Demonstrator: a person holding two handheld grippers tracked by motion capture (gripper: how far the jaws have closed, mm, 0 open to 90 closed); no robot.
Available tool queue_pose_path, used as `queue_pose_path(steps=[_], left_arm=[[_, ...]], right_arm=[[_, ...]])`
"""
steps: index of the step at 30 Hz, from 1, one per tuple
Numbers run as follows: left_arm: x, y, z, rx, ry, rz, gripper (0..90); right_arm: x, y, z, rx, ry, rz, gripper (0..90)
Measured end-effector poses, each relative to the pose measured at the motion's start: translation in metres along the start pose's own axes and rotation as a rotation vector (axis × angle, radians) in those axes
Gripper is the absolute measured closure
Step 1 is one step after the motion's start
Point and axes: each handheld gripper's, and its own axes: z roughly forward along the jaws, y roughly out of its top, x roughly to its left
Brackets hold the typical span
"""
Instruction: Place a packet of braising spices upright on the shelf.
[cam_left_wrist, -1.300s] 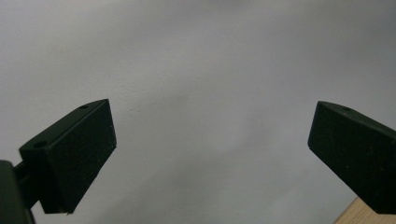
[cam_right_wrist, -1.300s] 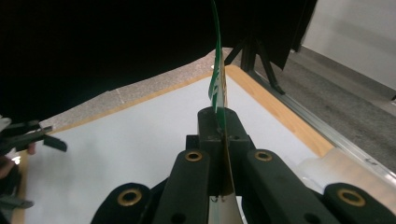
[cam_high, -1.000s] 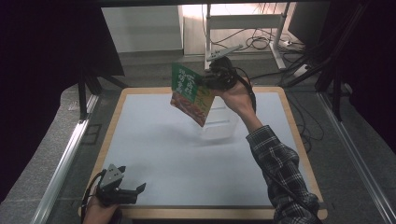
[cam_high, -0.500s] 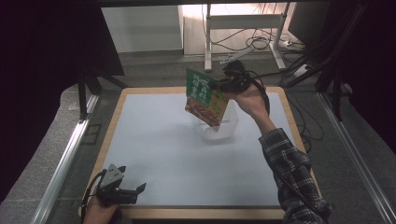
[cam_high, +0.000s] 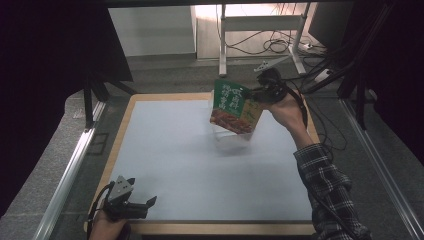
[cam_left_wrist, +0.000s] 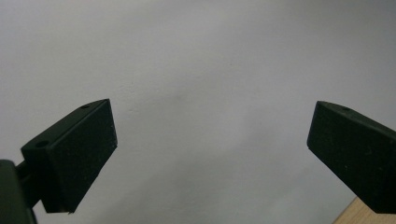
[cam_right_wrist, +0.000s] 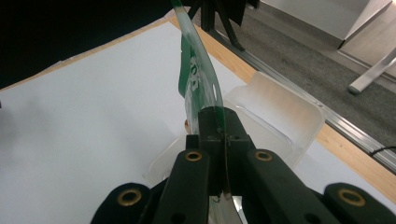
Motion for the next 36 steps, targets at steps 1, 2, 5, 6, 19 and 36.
queue_pose_path(steps=[1,2,5,6,19,36], left_arm=[[0.0,0.0,0.0,0.0,0.0,0.0,1.4],[0.0,0.0,0.0,0.0,0.0,0.001,1.4],[0.0,0.0,0.0,-0.001,0.0,0.002,1.4],[0.0,0.0,0.0,-0.003,-0.001,-0.001,1.4],[-0.001,0.0,0.001,0.001,0.0,0.009,1.7],[-0.001,0.0,0.001,0.002,-0.001,0.009,1.8]], right_arm=[[0.0,0.0,0.0,0.0,0.0,0.0,88.9],[0.0,-0.001,0.004,0.019,-0.012,-0.006,88.9],[0.001,-0.002,0.01,0.032,-0.023,-0.011,88.9],[0.0,-0.002,0.012,0.033,-0.027,-0.011,88.8],[-0.003,-0.016,0.038,0.058,-0.054,0.001,78.4],[-0.002,-0.01,0.03,0.003,-0.066,-0.02,45.1]])
